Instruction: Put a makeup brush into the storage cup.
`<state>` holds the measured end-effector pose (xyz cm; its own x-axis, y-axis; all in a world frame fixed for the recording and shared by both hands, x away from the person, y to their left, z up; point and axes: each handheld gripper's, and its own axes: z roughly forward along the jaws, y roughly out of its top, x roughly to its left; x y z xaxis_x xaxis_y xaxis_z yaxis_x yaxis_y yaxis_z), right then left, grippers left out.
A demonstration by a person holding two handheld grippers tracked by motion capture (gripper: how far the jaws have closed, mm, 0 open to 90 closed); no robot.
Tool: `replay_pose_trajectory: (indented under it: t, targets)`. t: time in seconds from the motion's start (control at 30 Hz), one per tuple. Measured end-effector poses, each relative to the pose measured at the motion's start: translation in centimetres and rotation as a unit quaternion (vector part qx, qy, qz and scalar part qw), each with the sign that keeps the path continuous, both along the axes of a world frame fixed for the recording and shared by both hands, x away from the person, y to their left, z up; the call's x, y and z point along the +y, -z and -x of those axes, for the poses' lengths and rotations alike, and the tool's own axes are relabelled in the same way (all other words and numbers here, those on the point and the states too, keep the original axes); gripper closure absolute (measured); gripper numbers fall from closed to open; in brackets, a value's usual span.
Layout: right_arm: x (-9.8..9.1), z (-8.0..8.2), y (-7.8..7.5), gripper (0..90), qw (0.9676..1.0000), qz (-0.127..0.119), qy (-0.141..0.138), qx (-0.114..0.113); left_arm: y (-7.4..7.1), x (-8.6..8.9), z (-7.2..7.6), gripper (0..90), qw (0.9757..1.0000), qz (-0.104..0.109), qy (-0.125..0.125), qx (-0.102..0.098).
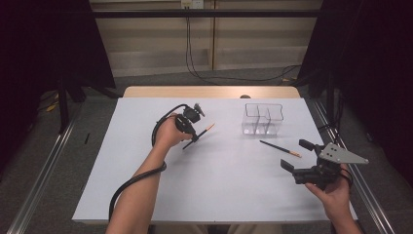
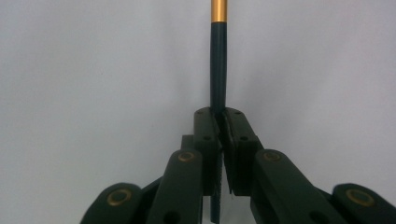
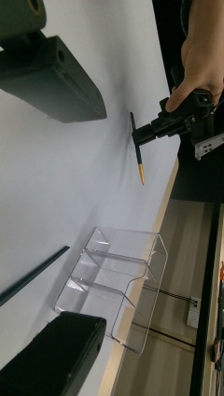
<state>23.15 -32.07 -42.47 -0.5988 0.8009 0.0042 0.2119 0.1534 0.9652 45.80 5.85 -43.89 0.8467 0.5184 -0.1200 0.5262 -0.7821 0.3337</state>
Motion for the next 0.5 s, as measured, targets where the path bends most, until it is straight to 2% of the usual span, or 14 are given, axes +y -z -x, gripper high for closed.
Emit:
replay_pose_trajectory:
  t: [0.27, 0.33, 0.4, 0.5]
  targets:
    - [0.01, -0.01, 0.00, 1.6, 1.0000, 0.001, 0.000, 0.000, -0.33, 0.31, 0.41, 85.0, 0.9985, 0.047, -0.022, -0.014]
    - [0.04, -0.03, 0.04, 1.6, 1.0000, 0.002, 0.001, 0.001, -0.34, 0.33, 0.60, 85.0, 0.9975, 0.063, -0.028, -0.016]
    - [0.08, -0.04, 0.04, 1.6, 1.0000, 0.002, 0.000, 0.001, -0.39, 0.30, 0.73, 85.0, 0.9970, 0.068, -0.029, -0.023]
    - [0.09, -0.03, 0.02, 1.6, 1.0000, 0.003, -0.001, 0.000, -0.48, 0.35, 0.95, 85.0, 0.9942, 0.094, -0.042, -0.032]
